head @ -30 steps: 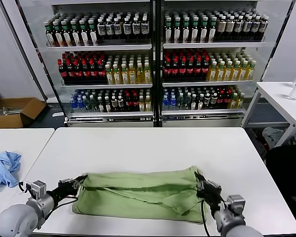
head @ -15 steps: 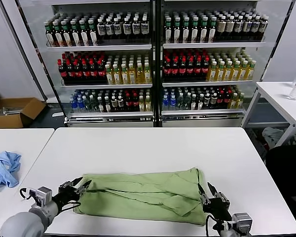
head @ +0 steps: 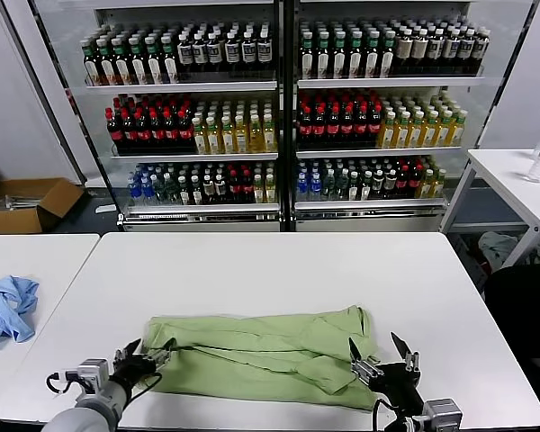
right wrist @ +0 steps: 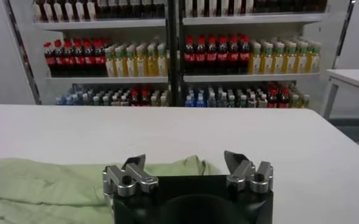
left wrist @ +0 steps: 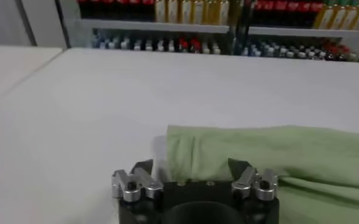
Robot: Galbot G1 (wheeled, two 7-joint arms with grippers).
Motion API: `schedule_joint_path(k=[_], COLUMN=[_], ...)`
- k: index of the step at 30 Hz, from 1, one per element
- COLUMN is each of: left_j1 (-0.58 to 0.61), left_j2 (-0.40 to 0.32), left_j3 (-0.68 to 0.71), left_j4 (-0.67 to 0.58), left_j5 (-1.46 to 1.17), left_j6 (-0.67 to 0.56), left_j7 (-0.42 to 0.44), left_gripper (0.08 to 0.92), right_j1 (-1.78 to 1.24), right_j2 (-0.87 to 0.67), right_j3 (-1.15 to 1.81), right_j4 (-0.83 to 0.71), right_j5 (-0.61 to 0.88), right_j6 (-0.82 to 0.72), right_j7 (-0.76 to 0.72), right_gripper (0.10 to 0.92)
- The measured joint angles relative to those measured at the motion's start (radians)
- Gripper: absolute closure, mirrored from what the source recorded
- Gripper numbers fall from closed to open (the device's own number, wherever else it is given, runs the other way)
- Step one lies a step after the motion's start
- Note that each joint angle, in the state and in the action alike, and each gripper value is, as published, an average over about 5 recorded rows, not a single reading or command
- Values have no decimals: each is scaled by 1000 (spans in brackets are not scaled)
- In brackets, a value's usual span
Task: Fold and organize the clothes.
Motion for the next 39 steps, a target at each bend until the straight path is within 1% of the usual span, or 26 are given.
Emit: schedule_joint_path(k=[5,12,16,20,23,28,32,36,39], left_j1=[-3,-13,-5,6,14,26,36,41,42], left_j2=[-21,-49,-61,-58,-45,-11,4,-3,-19], left_j3=[10,28,26,4,-40,-161,-227,-216,-148], left_j4=[5,14,3,-19,-38,-62,-108,-184,-233], left_j5=[-26,-24,44,151,246,385,424,377,301], left_j6=[-10,-12,6,29,39,49,58,62,63], left_j7=[-28,-33,-21,-21,-19,-6,-4,0,22], left_gripper=[467,667,788,887,911,911,911,911,911], right_j1=[1,4,4,7,14,26,39,43,46], right_j2=[5,13,10,8,5,-4,-13,-15,-13], right_j3=[5,4,10,16,21,32,38,42,42], right_j4=[3,-9,-13,-17,-22,-23,-27,-29,-29], right_j5=[-7,-17,-20,-22,-23,-22,-21,-21,-23], right_j6=[1,0,0,0,0,-2,-7,-9,-11], right_j7=[0,0,2,7,11,16,18,19,19], right_gripper=[203,203,203,203,203,203,203,203,203])
